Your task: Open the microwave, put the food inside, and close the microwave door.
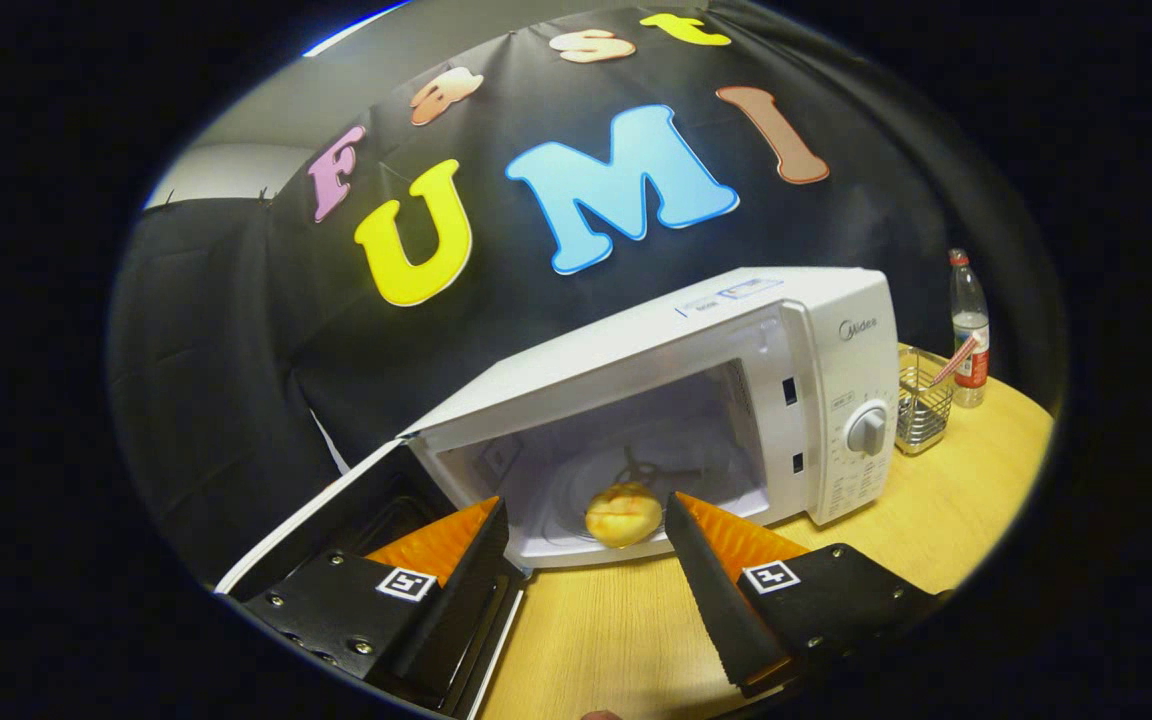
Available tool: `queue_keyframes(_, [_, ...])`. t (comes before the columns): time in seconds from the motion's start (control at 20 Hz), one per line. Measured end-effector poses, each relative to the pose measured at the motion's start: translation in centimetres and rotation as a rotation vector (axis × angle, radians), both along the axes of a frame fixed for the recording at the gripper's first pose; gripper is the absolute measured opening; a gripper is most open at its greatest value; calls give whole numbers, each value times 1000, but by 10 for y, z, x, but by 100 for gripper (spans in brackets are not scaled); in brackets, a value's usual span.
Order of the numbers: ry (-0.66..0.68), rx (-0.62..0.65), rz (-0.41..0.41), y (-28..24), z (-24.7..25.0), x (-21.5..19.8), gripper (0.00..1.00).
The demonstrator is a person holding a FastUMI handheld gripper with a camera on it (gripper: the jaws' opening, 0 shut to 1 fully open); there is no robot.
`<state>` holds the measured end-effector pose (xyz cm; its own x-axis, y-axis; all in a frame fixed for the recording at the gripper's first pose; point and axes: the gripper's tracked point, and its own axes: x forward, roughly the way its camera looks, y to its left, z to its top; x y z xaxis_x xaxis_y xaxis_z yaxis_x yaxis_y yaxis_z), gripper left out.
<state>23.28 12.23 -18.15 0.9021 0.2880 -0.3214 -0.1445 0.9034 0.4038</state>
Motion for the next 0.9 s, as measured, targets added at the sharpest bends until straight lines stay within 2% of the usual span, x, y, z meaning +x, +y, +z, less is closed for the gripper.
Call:
queue_keyframes(0.4, [-65,-47,58,19,57,-96,96])
queue_keyframes(0.6, [-87,-81,147,51,75,-141,96])
queue_keyframes(0.9, [-147,-103,227,99,96,-193,96])
